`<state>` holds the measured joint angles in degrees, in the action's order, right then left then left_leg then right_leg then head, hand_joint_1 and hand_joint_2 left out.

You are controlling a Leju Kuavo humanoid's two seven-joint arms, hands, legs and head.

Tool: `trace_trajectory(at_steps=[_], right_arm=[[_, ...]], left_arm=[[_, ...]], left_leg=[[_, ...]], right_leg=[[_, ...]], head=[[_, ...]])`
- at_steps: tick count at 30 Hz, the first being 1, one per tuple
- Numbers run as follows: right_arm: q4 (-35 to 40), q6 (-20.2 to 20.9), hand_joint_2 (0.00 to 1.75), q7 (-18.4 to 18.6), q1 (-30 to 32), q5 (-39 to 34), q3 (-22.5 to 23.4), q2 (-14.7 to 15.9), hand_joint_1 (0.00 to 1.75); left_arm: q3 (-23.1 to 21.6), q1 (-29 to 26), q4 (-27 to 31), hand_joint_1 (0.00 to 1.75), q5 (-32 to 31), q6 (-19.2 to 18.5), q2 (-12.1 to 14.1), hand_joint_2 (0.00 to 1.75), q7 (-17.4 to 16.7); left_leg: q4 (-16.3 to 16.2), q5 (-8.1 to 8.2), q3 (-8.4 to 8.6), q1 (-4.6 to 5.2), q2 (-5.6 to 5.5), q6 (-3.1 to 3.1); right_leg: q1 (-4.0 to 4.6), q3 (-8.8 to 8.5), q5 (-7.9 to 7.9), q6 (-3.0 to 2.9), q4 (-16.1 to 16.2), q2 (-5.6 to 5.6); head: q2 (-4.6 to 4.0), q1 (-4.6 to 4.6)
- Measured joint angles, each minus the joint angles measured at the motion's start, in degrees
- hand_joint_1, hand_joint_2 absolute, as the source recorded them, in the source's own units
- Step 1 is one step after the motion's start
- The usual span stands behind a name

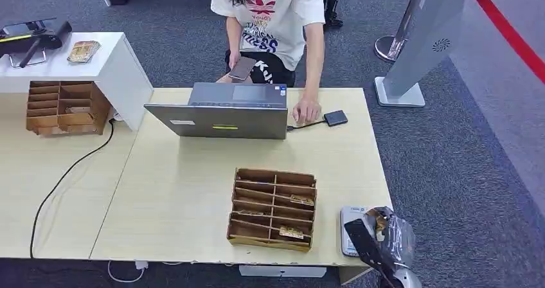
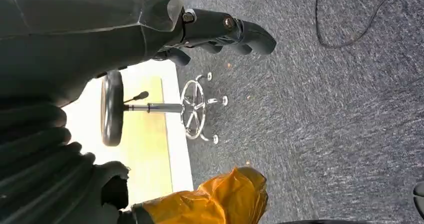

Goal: Pass the card to the sensor for recognition and then transmit it.

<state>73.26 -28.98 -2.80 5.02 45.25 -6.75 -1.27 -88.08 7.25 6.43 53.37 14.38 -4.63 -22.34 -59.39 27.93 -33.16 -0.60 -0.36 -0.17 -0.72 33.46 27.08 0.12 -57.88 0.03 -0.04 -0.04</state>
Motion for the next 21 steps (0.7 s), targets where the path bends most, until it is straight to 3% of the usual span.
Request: trace_trajectory(at_steps=[21], right_arm=[[-5.35,-1.03,1.75,0.57,-2.29,2.08,0.0,-0.66,1.75]], left_arm=[[-0.07,0.09,0.0,0.0,-1.46,-0.5,-0.02,1.75,-0.52]], left_leg=[[0.0,0.0,0.07,0.0,0.01,0.0]], right_leg=[[0.0,-0.07,0.0,0.0,0.0,0.01]], head=[[0.0,0.0]])
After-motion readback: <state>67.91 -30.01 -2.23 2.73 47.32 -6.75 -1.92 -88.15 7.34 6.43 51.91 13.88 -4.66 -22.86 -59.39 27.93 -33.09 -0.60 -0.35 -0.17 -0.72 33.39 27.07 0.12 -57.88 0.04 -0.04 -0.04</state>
